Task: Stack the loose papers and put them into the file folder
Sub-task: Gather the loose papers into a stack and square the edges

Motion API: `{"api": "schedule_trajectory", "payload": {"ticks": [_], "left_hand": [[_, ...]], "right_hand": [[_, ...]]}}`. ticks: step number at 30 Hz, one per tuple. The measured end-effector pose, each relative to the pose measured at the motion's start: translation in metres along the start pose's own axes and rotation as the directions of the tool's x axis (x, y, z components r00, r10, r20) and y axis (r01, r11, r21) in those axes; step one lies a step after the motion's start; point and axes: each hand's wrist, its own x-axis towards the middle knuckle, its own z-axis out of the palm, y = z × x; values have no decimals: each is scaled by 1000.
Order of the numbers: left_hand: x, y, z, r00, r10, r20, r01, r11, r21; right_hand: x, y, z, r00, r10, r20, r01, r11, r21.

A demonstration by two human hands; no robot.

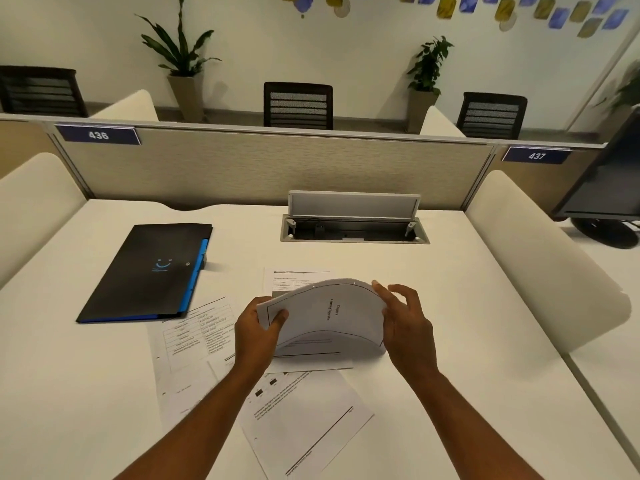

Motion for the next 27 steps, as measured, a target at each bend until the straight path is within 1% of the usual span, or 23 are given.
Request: {"api": "schedule_trajectory", "payload": {"ticks": [1,2,4,6,8,9,10,11,12,13,14,15,16,17,18,19,20,21,22,24,25,26,27], "left_hand": [[-1,1,1,1000,-15,0,15,1000,9],[-1,3,3,1000,-29,-10,30,999,19],[-2,11,8,998,-38,-54,40,998,38],[0,18,14,995,-34,-96,38,998,48],[3,20,19,992,-76,-102,78,997,13],[4,22,21,990,-103,-95,102,995,-17],[4,22,22,989,-124,-81,119,991,-53],[3,23,23,988,-143,-64,136,986,-96],[1,24,24,985,-166,-41,158,977,-145],[-2,24,25,980,-200,-14,193,961,-198],[-4,23,27,970,-243,13,238,940,-244],[-6,21,28,957,-287,38,285,914,-288],[-6,17,29,942,-329,70,333,884,-328],[-6,13,29,925,-363,114,379,849,-368],[-6,10,28,909,-386,160,417,811,-411],[-6,7,26,895,-397,204,446,770,-455],[-5,5,24,885,-406,229,466,744,-479],[-4,4,21,881,-416,225,471,736,-487],[-3,3,18,888,-419,190,457,758,-466],[1,5,13,915,-394,80,395,844,-361],[4,7,11,935,-352,39,348,893,-285],[5,10,10,957,-289,31,290,936,-198],[7,15,10,975,-215,57,220,969,-114]], "right_hand": [[0,-2,0,998,45,-39,-42,997,70],[1,-4,0,988,129,-83,-114,979,172],[3,-8,1,937,324,-132,-265,903,337],[2,-10,3,873,466,-146,-381,837,391],[-2,-12,6,787,608,-103,-512,737,440],[-5,-13,7,722,690,-48,-593,653,471],[-9,-12,10,637,770,26,-673,541,504],[-12,-12,13,545,830,119,-735,404,545],[-15,-11,16,468,855,224,-758,258,600],[-16,-10,19,421,841,339,-743,106,661],[-17,-11,20,400,799,449,-712,-38,701],[-16,-12,21,397,750,529,-677,-149,720],[-13,-15,21,399,725,561,-642,-217,736],[-10,-17,20,402,729,553,-600,-246,761],[-7,-19,18,411,740,532,-563,-253,787],[-3,-20,16,438,741,509,-527,-247,813],[1,-20,13,470,738,483,-513,-217,831],[4,-20,10,507,733,453,-517,-161,840],[6,-20,7,540,731,417,-541,-79,838],[9,-19,1,604,715,352,-585,97,805],[10,-19,-2,641,691,334,-596,175,783],[10,-20,-6,682,654,328,-602,246,760],[10,-22,-8,719,611,332,-600,304,740]]}}
